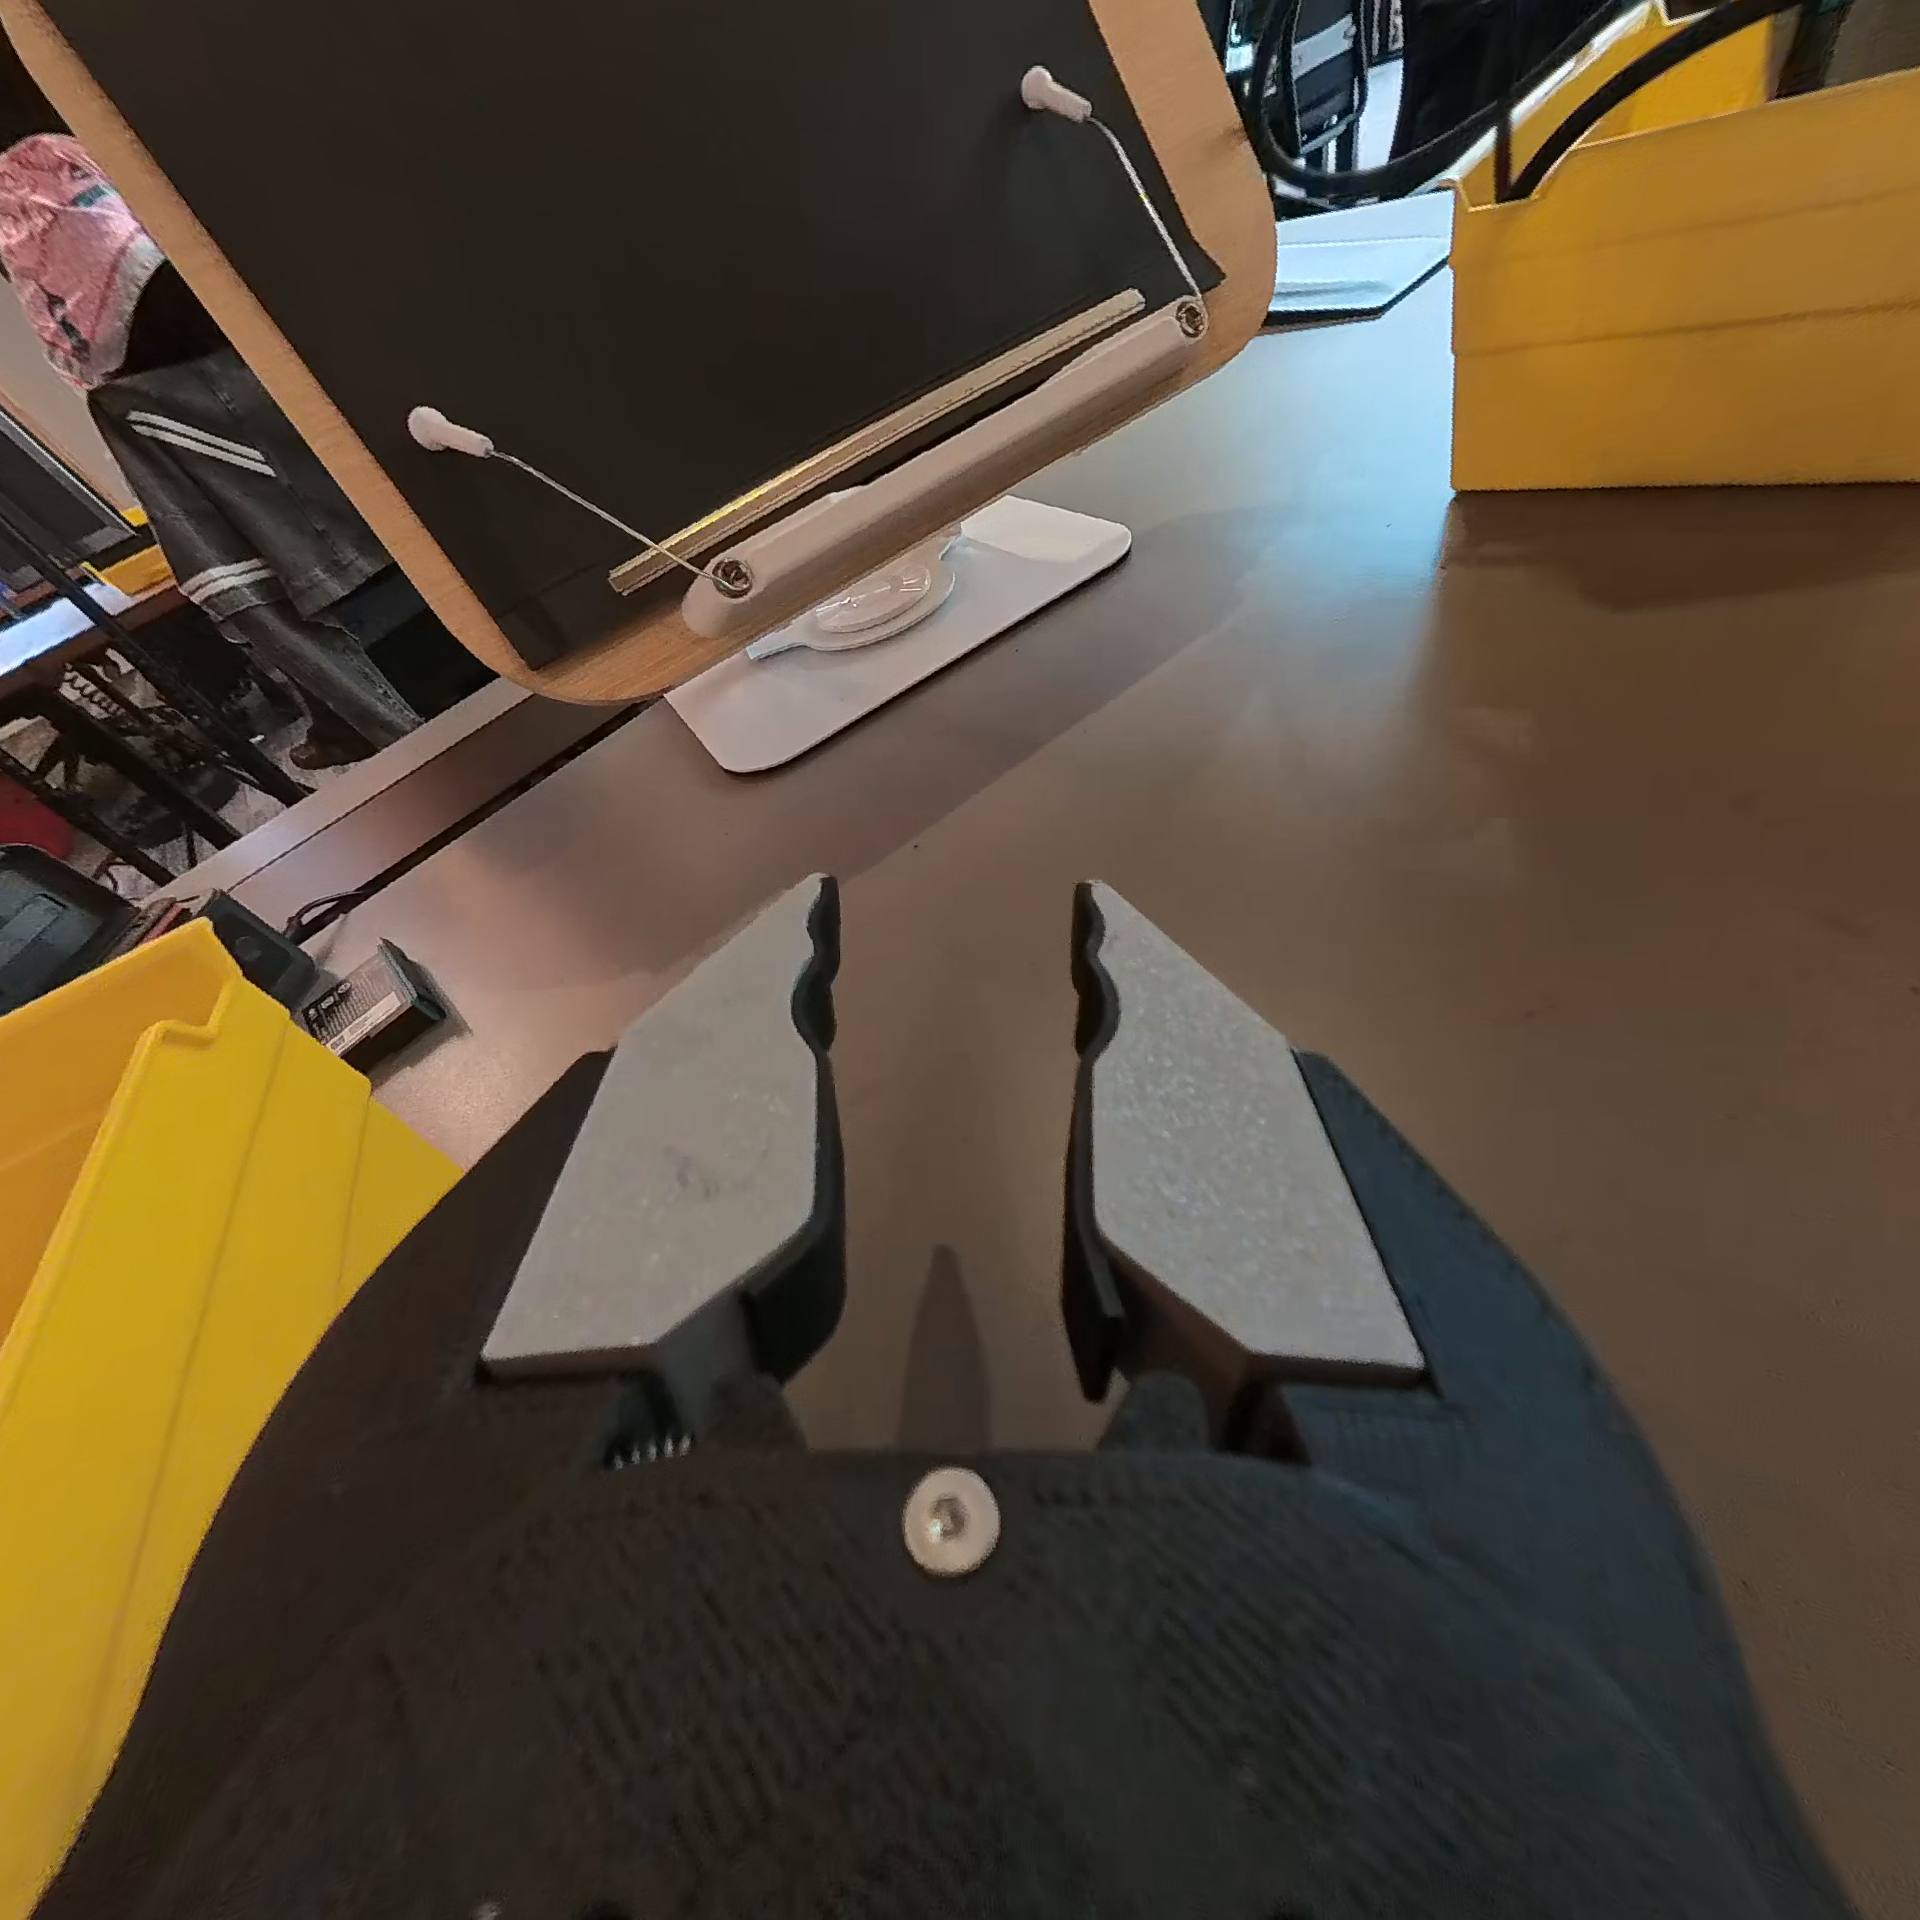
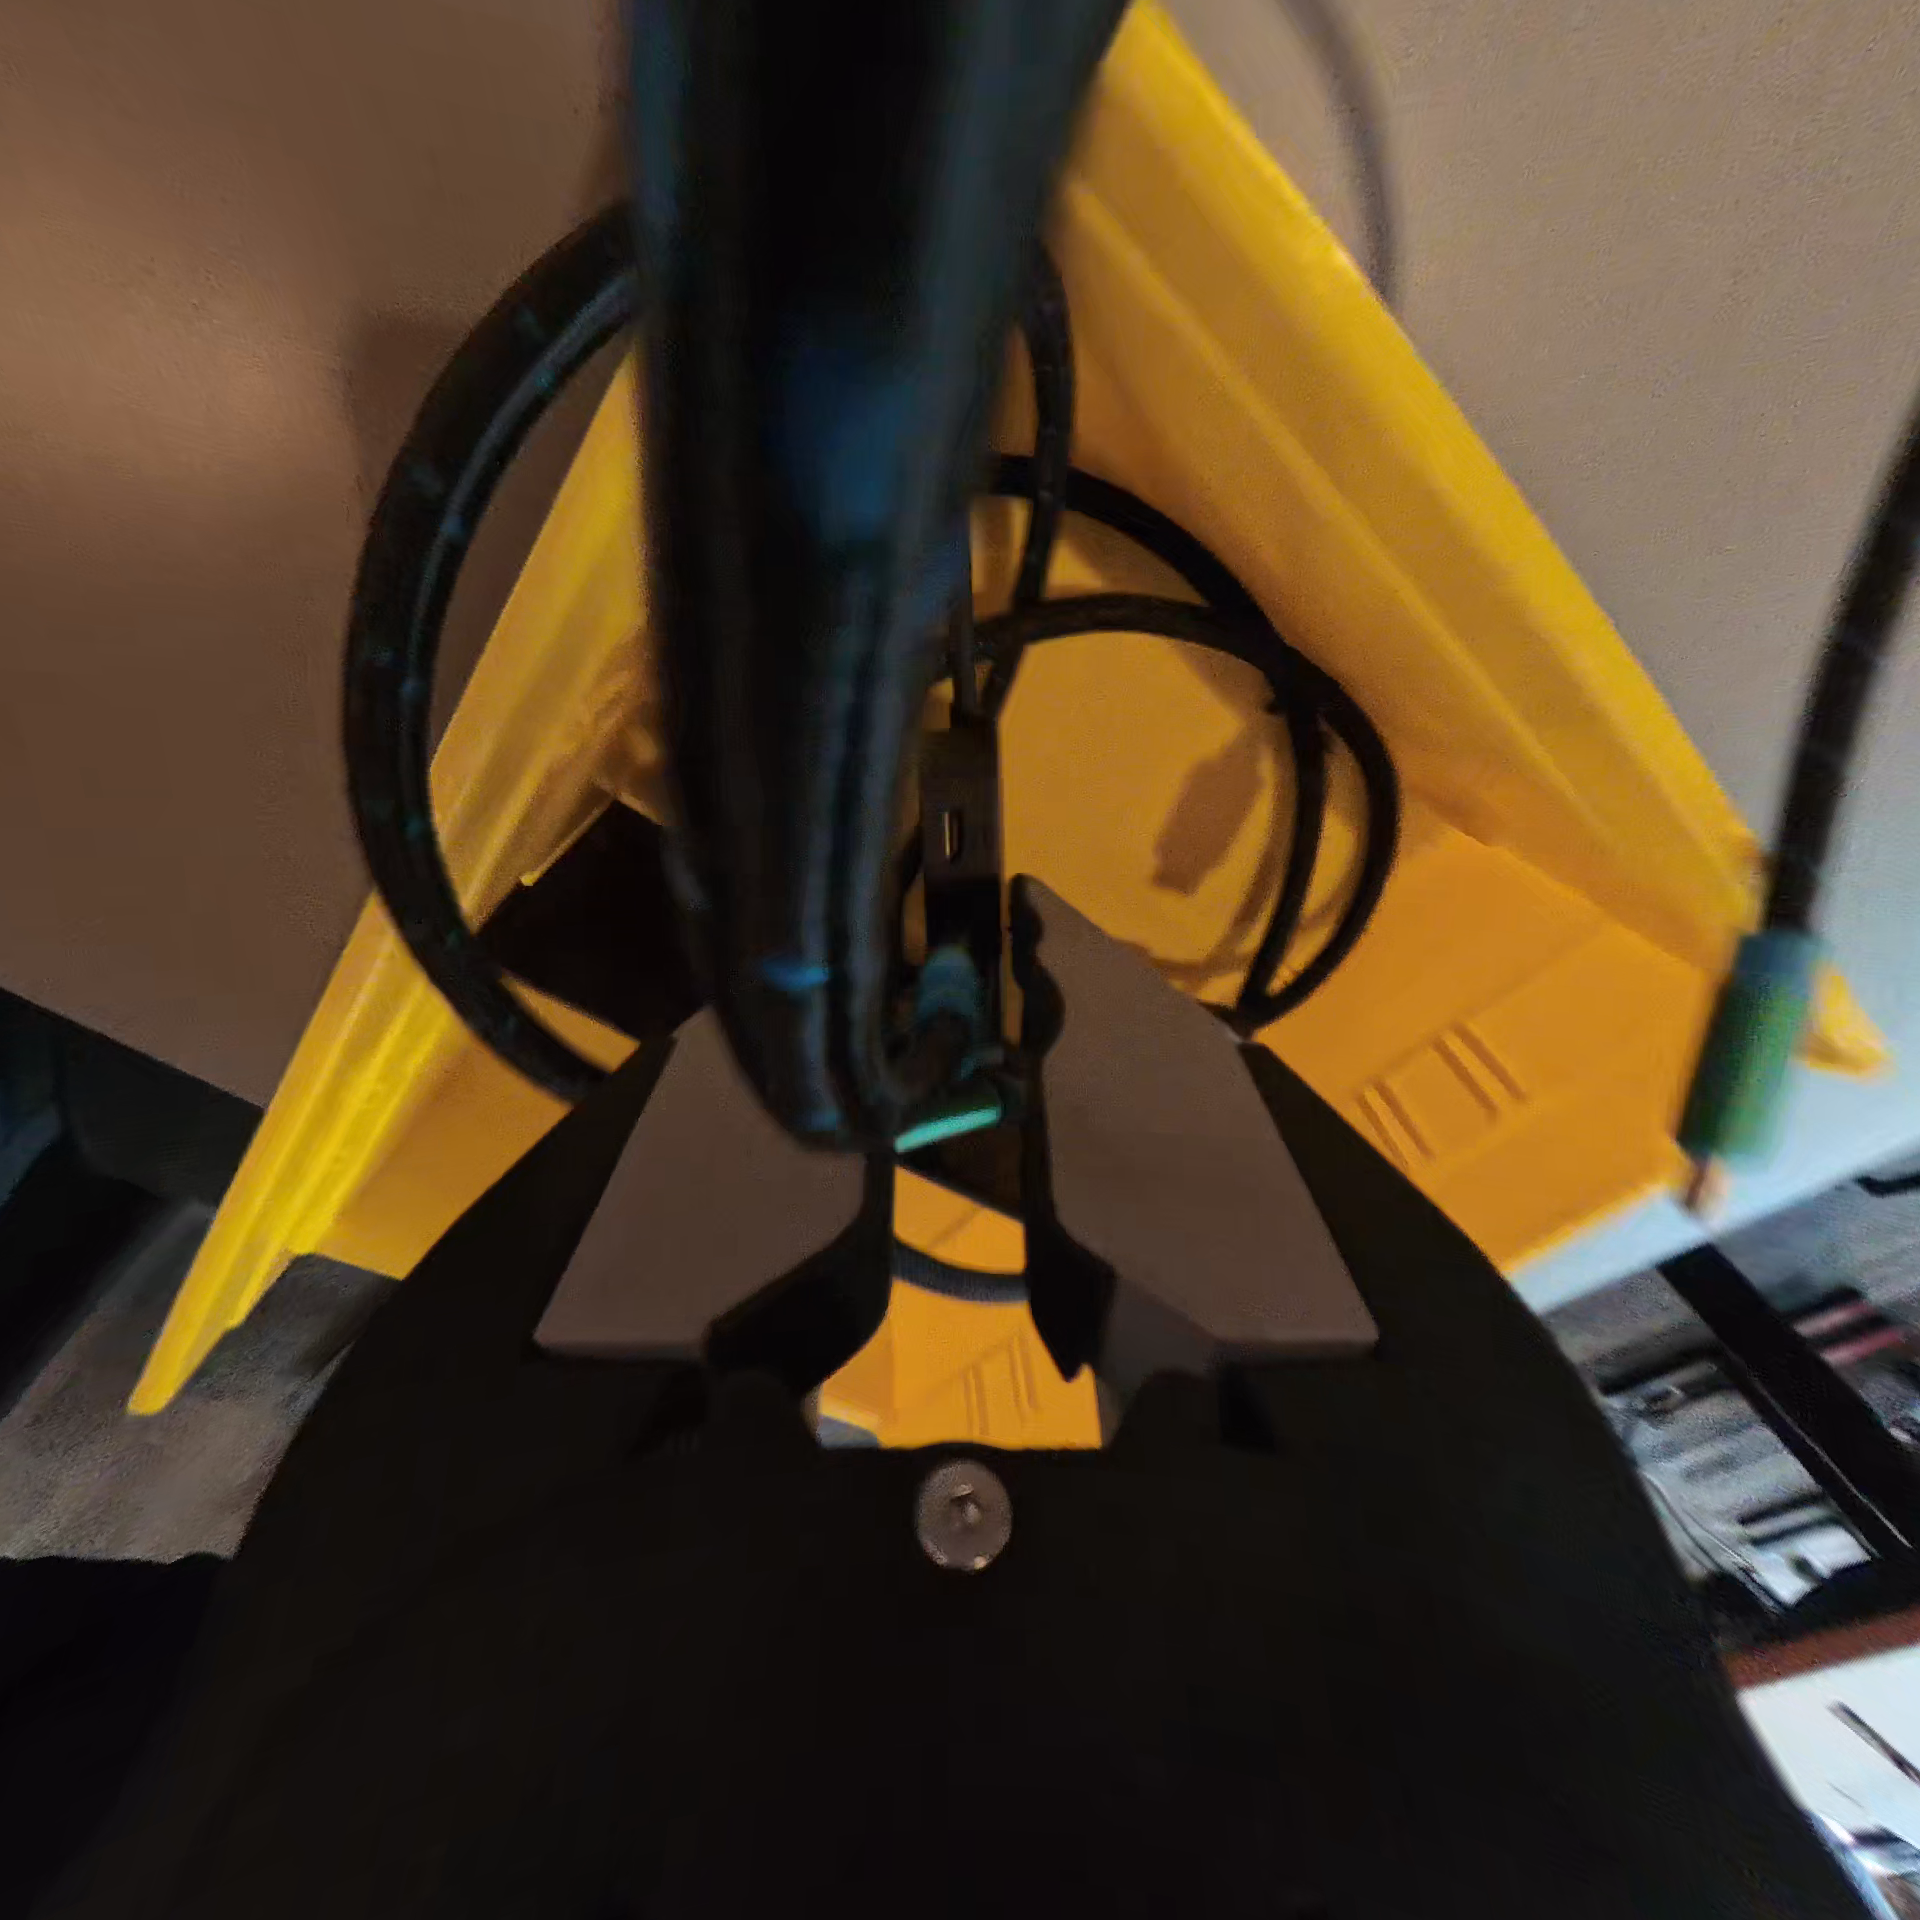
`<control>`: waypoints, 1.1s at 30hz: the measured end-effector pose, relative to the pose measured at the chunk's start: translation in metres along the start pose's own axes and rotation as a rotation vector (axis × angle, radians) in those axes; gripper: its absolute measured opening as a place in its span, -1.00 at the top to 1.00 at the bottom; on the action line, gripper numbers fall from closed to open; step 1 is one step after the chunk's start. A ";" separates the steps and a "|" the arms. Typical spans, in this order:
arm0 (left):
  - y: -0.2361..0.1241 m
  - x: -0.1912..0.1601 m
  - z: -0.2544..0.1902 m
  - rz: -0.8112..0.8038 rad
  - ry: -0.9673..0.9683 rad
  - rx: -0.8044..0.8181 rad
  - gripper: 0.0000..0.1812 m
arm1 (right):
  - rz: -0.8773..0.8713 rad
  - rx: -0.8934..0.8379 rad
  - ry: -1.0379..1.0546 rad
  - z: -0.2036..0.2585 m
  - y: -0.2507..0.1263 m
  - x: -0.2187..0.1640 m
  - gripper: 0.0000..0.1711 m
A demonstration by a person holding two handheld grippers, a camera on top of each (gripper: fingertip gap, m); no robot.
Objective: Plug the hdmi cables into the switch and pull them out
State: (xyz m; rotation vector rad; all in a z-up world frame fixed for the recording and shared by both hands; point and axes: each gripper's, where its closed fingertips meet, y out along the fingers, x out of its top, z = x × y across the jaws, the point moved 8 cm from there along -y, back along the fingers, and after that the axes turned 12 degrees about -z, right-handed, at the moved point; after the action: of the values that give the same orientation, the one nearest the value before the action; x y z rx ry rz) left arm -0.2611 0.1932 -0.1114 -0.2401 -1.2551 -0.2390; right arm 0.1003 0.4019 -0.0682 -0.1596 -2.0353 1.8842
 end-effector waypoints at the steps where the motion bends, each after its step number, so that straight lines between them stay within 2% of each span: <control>1: 0.000 0.000 0.000 0.002 -0.002 -0.002 0.53 | -0.010 -0.035 -0.013 -0.001 -0.009 -0.001 0.69; 7: 0.000 -0.001 0.001 0.011 -0.024 -0.008 0.45 | -0.200 -0.173 -0.073 0.017 -0.075 -0.013 0.46; 11: -0.001 -0.001 0.003 0.011 -0.052 -0.007 0.42 | -0.479 -0.246 -0.065 0.036 -0.113 -0.033 0.38; 16: 0.001 -0.003 0.005 0.028 -0.073 -0.013 0.38 | -0.833 -0.379 0.039 0.060 -0.131 -0.073 0.38; 18: 0.001 -0.003 0.004 0.027 -0.069 -0.015 0.38 | -1.006 -0.376 0.028 0.081 -0.130 -0.083 0.39; 21: 0.002 -0.003 0.004 0.034 -0.071 -0.019 0.38 | -1.160 -0.212 -0.059 0.127 -0.115 -0.081 0.31; 24: 0.003 -0.004 0.006 0.041 -0.094 -0.026 0.38 | -1.206 -0.097 -0.122 0.168 -0.092 -0.068 0.23; 28: 0.003 -0.005 0.009 0.047 -0.126 -0.030 0.38 | -1.277 -0.010 -0.266 0.222 -0.067 -0.036 0.23; 31: 0.004 -0.006 0.009 0.051 -0.134 -0.035 0.38 | -1.257 0.201 -0.394 0.272 -0.046 -0.011 0.16; 33: 0.005 -0.006 0.009 0.059 -0.136 -0.038 0.38 | -1.260 0.292 -0.458 0.299 -0.028 0.008 0.20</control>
State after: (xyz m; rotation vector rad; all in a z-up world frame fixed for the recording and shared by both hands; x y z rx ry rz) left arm -0.2695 0.2006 -0.1150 -0.3305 -1.3763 -0.1985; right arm -0.0027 0.1205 -0.0522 1.3789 -1.3733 1.3255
